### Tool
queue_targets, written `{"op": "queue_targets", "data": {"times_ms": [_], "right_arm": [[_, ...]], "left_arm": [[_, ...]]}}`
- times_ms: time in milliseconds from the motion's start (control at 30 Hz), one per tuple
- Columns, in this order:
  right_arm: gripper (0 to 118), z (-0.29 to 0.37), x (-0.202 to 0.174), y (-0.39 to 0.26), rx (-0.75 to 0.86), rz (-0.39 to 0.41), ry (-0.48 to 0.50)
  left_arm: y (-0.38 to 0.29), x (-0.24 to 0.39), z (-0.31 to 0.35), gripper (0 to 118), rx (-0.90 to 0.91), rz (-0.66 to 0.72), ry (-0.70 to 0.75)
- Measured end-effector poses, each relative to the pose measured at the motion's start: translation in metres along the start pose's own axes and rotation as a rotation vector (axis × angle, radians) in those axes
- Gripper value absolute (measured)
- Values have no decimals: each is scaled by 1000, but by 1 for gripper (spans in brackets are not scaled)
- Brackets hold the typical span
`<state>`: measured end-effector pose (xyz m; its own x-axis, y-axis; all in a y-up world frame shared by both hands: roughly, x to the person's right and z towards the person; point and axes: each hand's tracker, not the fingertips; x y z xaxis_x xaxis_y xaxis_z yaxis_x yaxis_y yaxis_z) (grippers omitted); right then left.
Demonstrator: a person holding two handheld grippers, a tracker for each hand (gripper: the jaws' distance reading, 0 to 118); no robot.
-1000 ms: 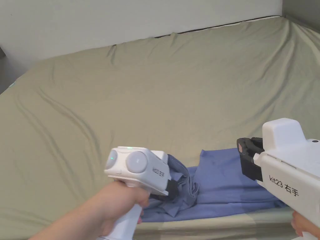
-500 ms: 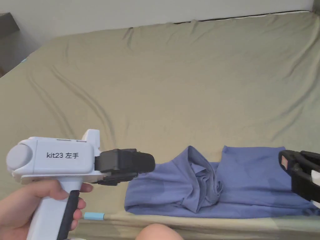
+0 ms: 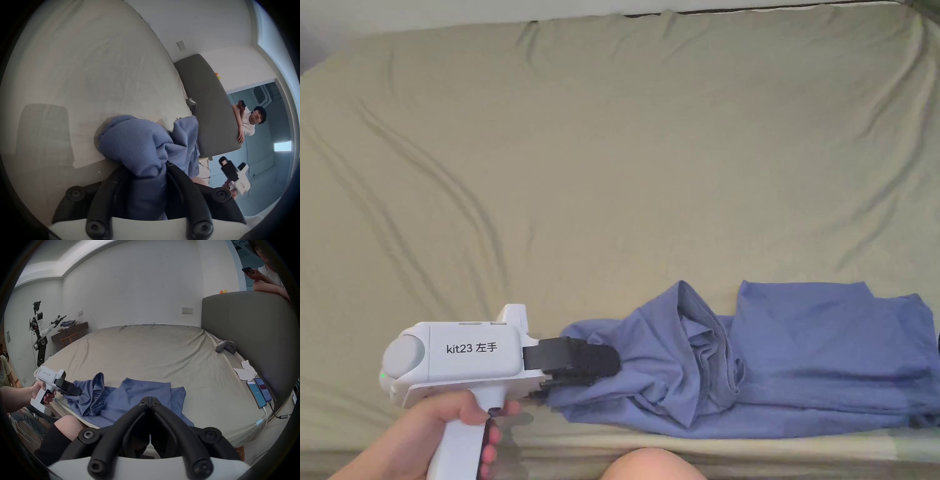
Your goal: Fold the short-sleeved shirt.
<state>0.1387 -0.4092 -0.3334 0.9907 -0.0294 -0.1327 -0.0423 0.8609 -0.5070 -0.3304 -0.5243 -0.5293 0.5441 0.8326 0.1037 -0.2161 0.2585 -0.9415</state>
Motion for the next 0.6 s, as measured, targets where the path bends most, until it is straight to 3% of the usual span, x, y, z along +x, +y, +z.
{"op": "queue_targets", "data": {"times_ms": [133, 333, 500, 600], "right_arm": [[0, 4, -2, 4, 10, 3, 7], [0, 7, -16, 16, 40, 31, 36], [0, 12, -28, 22, 77, 54, 103], [0, 12, -32, 22, 78, 62, 118]], "left_arm": [[-12, 39, 13, 17, 6, -108, 76], [-1, 67, 73, 11, 60, -69, 138], [15, 57, 132, 11, 89, -55, 318], [20, 68, 145, 11, 75, -121, 526]]}}
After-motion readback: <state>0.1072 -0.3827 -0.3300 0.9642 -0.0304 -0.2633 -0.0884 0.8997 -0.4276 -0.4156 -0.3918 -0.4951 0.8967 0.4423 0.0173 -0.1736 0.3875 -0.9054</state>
